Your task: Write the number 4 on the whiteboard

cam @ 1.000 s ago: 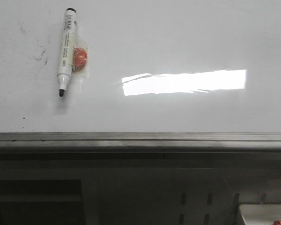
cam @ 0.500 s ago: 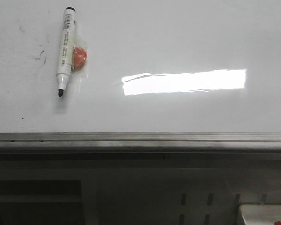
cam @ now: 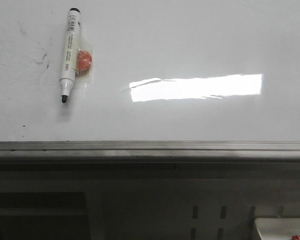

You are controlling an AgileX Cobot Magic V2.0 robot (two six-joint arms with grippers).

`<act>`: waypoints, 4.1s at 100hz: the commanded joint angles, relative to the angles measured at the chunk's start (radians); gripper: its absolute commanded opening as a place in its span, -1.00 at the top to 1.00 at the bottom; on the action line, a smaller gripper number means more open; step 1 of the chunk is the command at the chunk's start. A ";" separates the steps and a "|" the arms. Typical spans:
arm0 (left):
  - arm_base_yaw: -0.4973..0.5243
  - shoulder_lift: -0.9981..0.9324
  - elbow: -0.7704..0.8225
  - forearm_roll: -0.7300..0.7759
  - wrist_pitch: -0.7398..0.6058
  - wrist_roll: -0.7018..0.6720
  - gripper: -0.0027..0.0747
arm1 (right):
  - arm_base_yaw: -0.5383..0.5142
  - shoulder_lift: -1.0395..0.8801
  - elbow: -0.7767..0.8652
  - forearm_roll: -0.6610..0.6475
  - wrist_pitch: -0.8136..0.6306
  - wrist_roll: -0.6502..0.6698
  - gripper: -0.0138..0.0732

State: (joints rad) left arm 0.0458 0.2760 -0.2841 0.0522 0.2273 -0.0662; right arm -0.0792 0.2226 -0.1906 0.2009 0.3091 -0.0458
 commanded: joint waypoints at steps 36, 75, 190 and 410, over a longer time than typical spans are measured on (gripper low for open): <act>-0.013 0.175 -0.028 -0.037 -0.238 -0.001 -0.45 | -0.004 0.081 -0.090 0.005 -0.101 -0.005 0.83; -0.492 0.426 -0.039 -0.075 -0.494 -0.003 -0.44 | -0.004 0.081 -0.088 0.005 -0.076 -0.005 0.83; -0.834 0.986 -0.162 -0.332 -0.765 -0.025 0.98 | 0.024 0.081 -0.088 0.005 -0.046 -0.005 0.83; -0.830 0.542 -0.160 0.316 -0.389 -0.002 -0.07 | 0.828 0.854 -0.851 -0.089 0.149 -0.061 0.83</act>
State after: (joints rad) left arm -0.7829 0.8827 -0.4213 0.4162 -0.1791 -0.0568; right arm 0.7767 1.0503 -0.9630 0.1508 0.5160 -0.0937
